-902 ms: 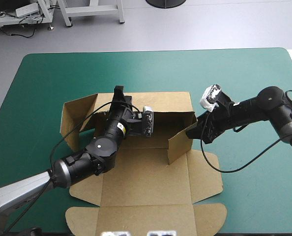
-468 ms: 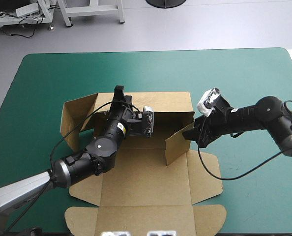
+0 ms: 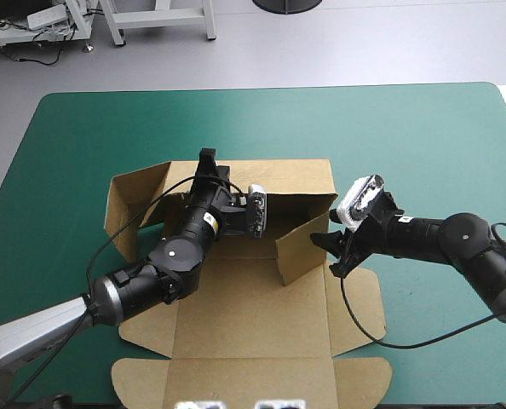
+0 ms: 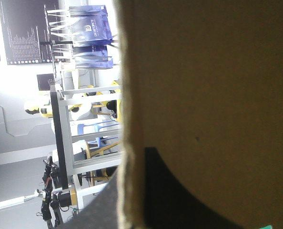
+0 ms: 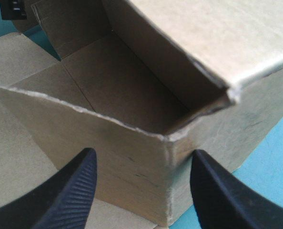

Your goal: Fold the box

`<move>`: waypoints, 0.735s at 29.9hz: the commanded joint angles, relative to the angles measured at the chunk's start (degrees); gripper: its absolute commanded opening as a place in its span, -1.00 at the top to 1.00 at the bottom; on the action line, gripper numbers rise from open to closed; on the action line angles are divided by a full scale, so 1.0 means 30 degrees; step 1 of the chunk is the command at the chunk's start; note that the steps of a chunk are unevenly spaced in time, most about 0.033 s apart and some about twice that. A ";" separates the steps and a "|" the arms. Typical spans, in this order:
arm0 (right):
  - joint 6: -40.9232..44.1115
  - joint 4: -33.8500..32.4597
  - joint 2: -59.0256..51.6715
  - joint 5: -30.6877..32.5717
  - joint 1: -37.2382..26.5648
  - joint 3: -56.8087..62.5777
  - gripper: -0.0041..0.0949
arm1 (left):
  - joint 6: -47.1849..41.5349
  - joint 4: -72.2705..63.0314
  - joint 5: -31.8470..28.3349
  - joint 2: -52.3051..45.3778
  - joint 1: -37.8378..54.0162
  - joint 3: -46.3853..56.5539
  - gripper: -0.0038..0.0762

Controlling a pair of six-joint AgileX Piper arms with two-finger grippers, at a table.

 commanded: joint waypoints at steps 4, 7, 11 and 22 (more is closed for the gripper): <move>-0.0087 0.1315 -0.0551 -0.0097 0.0513 -0.0422 -0.16 | -0.0244 0.0764 0.0274 -0.0464 -0.0117 -0.0516 0.90; -0.0087 0.1315 -0.1002 0.0293 0.0513 -0.0422 -0.16 | -0.0244 0.0499 0.0342 -0.0330 -0.0117 -0.0516 0.88; 0.0075 0.1213 -0.1607 0.0955 0.0513 -0.0422 -0.17 | -0.0244 0.0570 0.0052 -0.0298 -0.0117 -0.0516 0.88; 0.0881 -0.0033 -0.1687 0.0532 0.0513 -0.0422 -0.55 | -0.0174 0.0453 0.0069 -0.0262 -0.0117 -0.1776 0.88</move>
